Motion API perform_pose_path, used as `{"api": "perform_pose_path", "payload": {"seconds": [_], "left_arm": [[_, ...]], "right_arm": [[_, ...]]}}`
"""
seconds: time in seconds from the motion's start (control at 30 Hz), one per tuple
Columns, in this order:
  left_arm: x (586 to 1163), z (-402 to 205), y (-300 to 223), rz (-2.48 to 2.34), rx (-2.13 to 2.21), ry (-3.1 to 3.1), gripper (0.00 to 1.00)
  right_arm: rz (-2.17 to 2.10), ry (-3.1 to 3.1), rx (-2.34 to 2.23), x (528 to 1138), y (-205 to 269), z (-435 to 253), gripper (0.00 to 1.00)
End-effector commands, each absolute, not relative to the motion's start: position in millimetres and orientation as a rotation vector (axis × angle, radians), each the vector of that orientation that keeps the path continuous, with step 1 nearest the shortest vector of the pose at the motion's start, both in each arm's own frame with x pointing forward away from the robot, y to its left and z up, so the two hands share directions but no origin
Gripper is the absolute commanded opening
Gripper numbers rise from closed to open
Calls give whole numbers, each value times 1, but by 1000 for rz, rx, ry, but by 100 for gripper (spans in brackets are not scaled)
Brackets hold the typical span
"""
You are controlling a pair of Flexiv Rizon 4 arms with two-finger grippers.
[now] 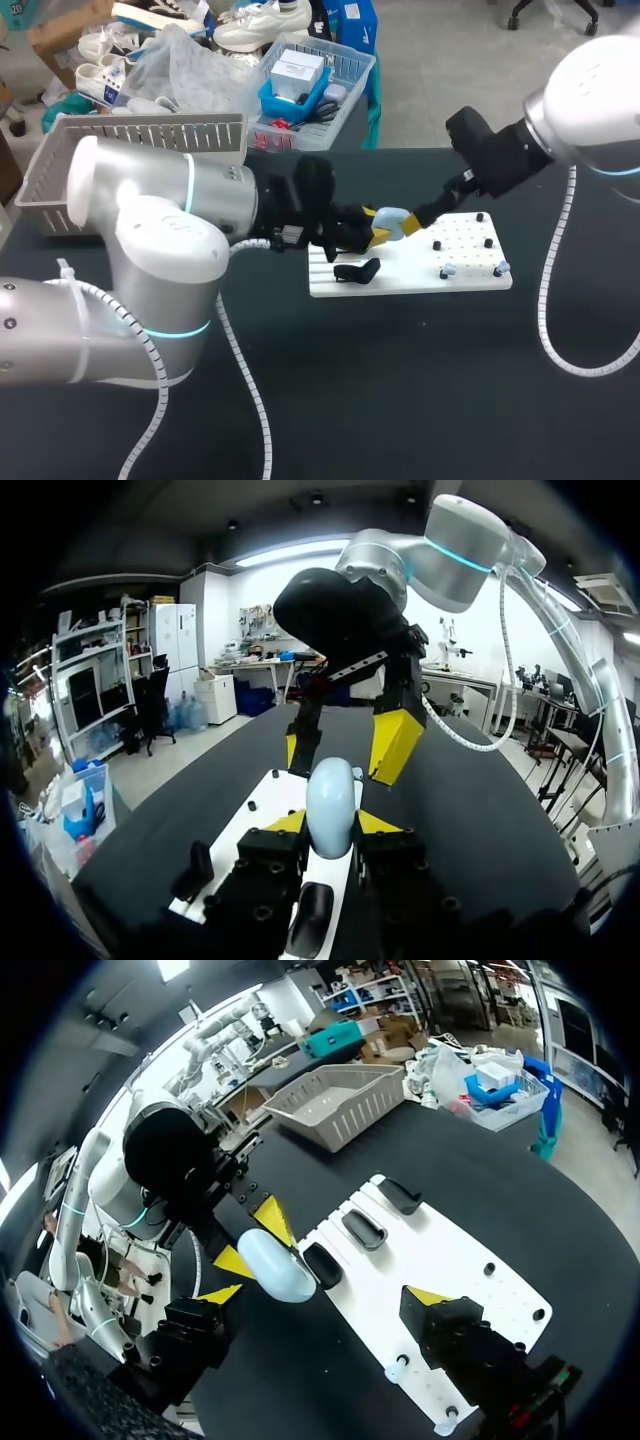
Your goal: Pick up each earbud case from the left stands, insert the matching earbuds, close the lid, and place the case in the box.
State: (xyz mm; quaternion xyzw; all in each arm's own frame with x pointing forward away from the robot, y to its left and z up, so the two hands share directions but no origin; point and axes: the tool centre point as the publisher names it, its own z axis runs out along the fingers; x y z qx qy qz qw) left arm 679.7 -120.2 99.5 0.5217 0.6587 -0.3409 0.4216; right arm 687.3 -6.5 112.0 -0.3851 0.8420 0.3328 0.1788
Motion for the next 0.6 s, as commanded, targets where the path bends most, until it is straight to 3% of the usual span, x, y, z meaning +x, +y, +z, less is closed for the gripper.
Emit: {"api": "perform_pose_path", "payload": {"seconds": [0.03, 0.6], "left_arm": [[679, 99, -122, -851, 1298, 1642, 0], [673, 98, -124, -854, 1315, 1634, 0]], "right_arm": [[951, 2376, -1093, 689, -7, 110, 100], [952, 2373, -1088, 692, -10, 108, 100]]}}
